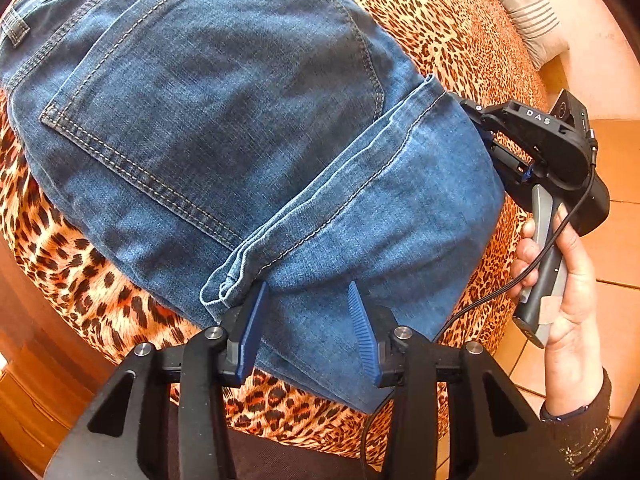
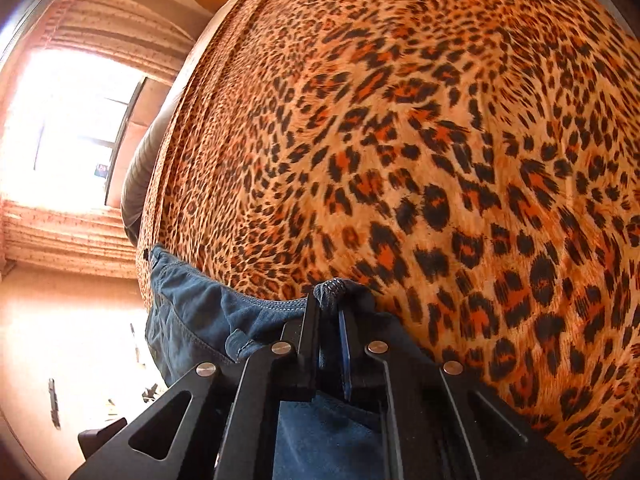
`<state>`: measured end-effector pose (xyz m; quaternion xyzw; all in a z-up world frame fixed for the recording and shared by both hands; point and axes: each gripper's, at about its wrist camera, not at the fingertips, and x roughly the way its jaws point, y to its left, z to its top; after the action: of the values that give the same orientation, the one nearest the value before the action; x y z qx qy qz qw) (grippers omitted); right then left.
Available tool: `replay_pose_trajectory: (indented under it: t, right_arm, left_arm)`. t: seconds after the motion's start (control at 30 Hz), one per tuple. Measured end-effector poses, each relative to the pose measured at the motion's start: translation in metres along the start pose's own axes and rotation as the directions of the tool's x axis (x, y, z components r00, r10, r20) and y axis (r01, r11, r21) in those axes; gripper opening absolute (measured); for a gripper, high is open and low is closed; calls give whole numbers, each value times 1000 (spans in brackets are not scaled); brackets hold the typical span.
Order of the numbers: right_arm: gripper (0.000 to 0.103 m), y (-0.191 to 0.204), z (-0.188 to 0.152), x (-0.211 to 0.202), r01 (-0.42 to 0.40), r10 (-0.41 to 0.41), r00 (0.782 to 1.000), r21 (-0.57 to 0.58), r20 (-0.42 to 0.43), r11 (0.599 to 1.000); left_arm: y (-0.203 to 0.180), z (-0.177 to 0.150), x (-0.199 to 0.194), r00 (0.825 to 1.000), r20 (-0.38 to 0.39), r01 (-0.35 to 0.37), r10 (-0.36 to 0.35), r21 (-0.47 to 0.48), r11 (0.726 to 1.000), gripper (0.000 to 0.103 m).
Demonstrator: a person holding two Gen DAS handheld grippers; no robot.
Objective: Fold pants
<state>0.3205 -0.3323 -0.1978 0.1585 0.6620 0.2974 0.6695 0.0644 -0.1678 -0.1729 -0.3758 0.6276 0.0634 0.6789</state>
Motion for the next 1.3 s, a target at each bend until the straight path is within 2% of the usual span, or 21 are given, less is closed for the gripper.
replay_pose_trajectory:
  t: [0.07,0.1,0.17,0.3,0.33,0.37,0.43,0.5,0.57,0.6,0.67,0.8,0.9,1.07,1.2,1.3]
  right_arm:
    - [7,-9,0,-3,-58,57,998,90,23,994]
    - [11,-13,-1,-4,-97,94,995,130,30,987]
    - [14,-18,-3,-12,-136,129,990,185,49,973]
    - [20,5,-2,-43,-53,49,994,36,95,998]
    - [27,12,-2,-49,-47,47,993,6,106,999]
    - [31,20,-2,-54,-44,46,992,-19,116,999]
    - [45,37,-1,-57,-52,59,992,-70,107,996]
    - [50,56,-4,-53,-45,56,995,-125,87,991]
    - [50,77,-6,-39,-29,39,998,-180,51,983]
    - [51,87,-7,-30,-18,25,999,-202,31,979]
    - [51,107,-8,-12,-2,1,1000,-237,-6,972]
    - [57,144,-8,26,-1,-20,997,-288,-69,958]
    - [60,176,-1,56,15,-62,991,-360,-120,933]
    - [63,233,11,119,26,-145,968,-486,-207,873]
    - [63,267,15,163,35,-219,942,-578,-252,815]
    - [63,281,12,190,39,-284,917,-648,-279,761]
  left_arm:
    - [-4,-1,-2,1000,2,-12,12,17,1000,40]
    - [-5,-2,-4,1000,-6,-12,12,27,1000,40]
    - [-1,-4,-10,1000,-26,15,-14,29,999,40]
    - [31,-7,-39,998,18,66,-65,-11,998,40]
    - [43,-5,-47,997,38,68,-67,-32,997,40]
    - [57,0,-55,996,63,71,-67,-60,996,40]
    - [91,13,-71,992,111,81,-65,-149,986,42]
    - [125,28,-84,982,162,136,-98,-245,960,44]
    - [155,40,-95,969,219,187,-118,-329,926,46]
    - [169,46,-99,961,242,217,-134,-358,908,51]
    - [189,57,-100,953,263,252,-152,-401,881,54]
    - [215,76,-95,953,255,268,-167,-439,857,54]
    - [225,84,-89,946,241,306,-216,-448,840,54]
    - [225,97,-85,931,235,357,-278,-444,822,56]
    - [223,107,-82,916,250,396,-313,-443,804,63]
    - [224,115,-79,899,275,434,-341,-457,777,69]
